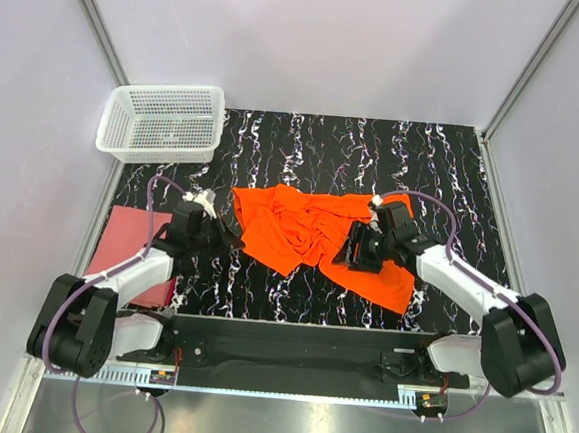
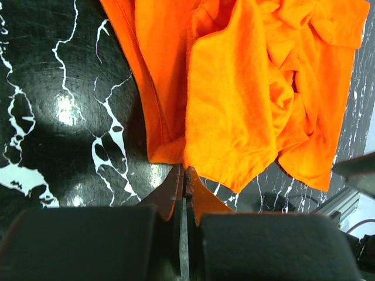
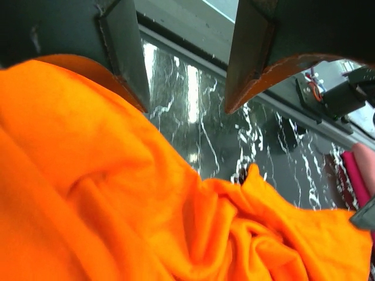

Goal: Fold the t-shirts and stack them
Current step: Flatten the tshirt out

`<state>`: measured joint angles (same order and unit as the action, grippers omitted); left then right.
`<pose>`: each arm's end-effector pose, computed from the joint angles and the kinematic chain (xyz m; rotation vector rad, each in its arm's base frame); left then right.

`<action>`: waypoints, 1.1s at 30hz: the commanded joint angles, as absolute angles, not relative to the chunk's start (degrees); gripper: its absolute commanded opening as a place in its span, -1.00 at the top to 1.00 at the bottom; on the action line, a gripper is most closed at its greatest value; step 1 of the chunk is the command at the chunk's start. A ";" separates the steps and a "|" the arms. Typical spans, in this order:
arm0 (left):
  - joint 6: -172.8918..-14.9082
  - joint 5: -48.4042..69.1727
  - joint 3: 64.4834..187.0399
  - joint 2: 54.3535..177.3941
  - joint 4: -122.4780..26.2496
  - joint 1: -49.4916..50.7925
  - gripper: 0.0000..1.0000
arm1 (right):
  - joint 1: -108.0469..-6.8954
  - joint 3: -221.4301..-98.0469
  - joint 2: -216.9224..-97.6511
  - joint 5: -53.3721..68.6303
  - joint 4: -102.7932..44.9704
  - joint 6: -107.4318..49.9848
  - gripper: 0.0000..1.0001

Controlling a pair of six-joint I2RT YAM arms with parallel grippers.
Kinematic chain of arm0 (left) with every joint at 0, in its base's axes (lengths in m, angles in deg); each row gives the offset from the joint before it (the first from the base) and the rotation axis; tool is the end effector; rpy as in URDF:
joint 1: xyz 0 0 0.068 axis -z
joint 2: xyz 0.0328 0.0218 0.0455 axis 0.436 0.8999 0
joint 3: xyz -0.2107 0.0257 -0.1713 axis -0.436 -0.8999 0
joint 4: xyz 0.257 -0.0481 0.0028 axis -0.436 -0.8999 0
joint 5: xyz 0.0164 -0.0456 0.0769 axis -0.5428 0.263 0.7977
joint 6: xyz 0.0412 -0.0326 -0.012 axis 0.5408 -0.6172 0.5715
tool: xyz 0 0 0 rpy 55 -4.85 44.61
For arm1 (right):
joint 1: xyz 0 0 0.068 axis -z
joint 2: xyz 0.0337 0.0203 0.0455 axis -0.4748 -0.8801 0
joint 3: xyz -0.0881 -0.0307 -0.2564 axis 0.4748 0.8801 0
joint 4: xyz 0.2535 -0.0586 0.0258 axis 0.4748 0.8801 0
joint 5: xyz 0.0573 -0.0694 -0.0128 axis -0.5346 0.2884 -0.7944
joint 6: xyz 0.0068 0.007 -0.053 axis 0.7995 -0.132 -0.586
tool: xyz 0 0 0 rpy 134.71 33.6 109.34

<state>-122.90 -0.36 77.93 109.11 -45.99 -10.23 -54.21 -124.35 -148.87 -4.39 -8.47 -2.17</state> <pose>0.2121 -0.0713 0.1618 -0.3329 2.3612 -0.8722 0.2147 0.1173 0.1985 0.0219 2.6360 0.8260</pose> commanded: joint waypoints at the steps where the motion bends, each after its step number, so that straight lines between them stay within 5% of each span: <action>1: -123.45 0.72 77.50 104.03 -46.95 -10.47 1.00 | -54.27 -131.71 -152.75 -3.97 -10.34 -4.16 -0.16; 14: -125.03 3.53 70.21 78.81 -66.03 -10.03 1.00 | -66.92 -156.51 -177.79 -2.75 -13.86 -2.58 0.27; 22: -131.10 3.18 67.21 74.48 -67.88 -9.41 1.00 | -68.42 -166.10 -191.68 5.24 -17.73 1.81 0.67; 33: -129.43 7.13 70.81 80.00 -64.47 -9.41 1.00 | -63.42 -175.84 -203.90 11.15 -15.80 2.96 0.67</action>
